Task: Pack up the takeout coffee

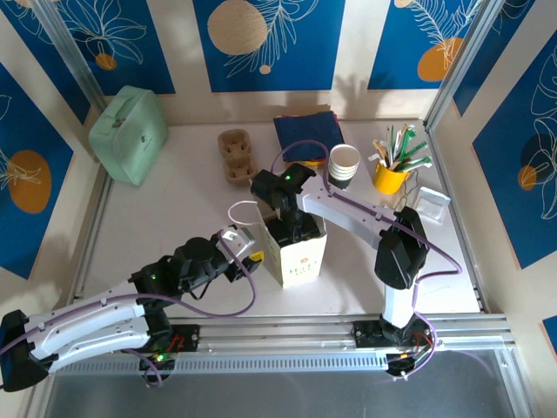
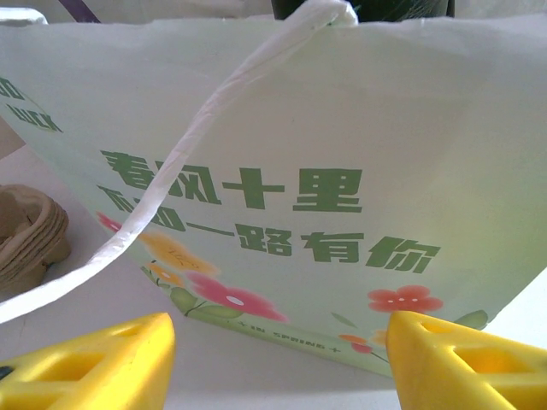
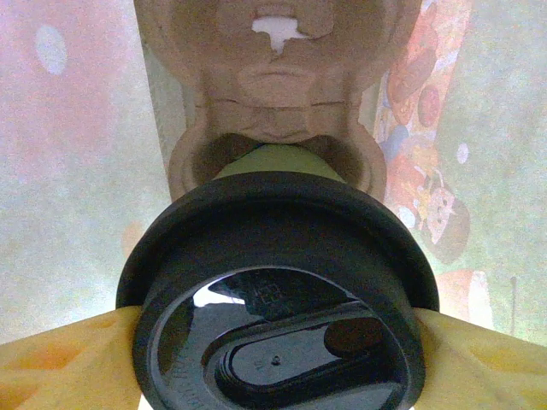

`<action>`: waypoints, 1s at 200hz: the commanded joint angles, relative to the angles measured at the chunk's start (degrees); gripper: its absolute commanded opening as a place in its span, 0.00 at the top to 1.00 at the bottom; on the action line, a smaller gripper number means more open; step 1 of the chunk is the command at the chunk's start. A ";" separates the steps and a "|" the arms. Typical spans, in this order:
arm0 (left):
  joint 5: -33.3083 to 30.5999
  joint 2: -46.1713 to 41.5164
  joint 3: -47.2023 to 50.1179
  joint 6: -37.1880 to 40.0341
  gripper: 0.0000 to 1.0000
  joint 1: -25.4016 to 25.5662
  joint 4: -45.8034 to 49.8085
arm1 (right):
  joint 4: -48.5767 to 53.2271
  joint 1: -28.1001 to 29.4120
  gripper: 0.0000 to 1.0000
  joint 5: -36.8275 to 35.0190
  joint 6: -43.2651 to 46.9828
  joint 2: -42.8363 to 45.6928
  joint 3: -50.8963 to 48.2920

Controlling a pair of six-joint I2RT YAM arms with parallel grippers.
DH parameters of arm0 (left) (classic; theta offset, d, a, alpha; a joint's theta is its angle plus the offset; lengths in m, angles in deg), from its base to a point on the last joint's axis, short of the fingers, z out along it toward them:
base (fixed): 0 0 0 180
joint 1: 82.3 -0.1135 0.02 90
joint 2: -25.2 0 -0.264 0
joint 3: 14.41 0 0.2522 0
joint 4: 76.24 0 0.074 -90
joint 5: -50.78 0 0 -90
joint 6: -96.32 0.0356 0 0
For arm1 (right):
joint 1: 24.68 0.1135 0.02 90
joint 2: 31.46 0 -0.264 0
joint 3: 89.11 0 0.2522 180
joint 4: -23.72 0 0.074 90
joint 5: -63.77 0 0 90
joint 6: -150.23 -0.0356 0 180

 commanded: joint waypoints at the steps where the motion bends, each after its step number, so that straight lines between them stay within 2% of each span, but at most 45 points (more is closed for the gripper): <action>1: -0.47 -1.03 0.05 0.02 0.34 0.35 -0.06 | -1.01 -0.18 0.27 1.96 -0.35 -0.49 -1.51; 200: -0.25 -0.76 -0.65 0.77 0.34 0.39 -0.08 | -4.08 -0.50 0.27 2.53 -0.16 -1.45 -5.04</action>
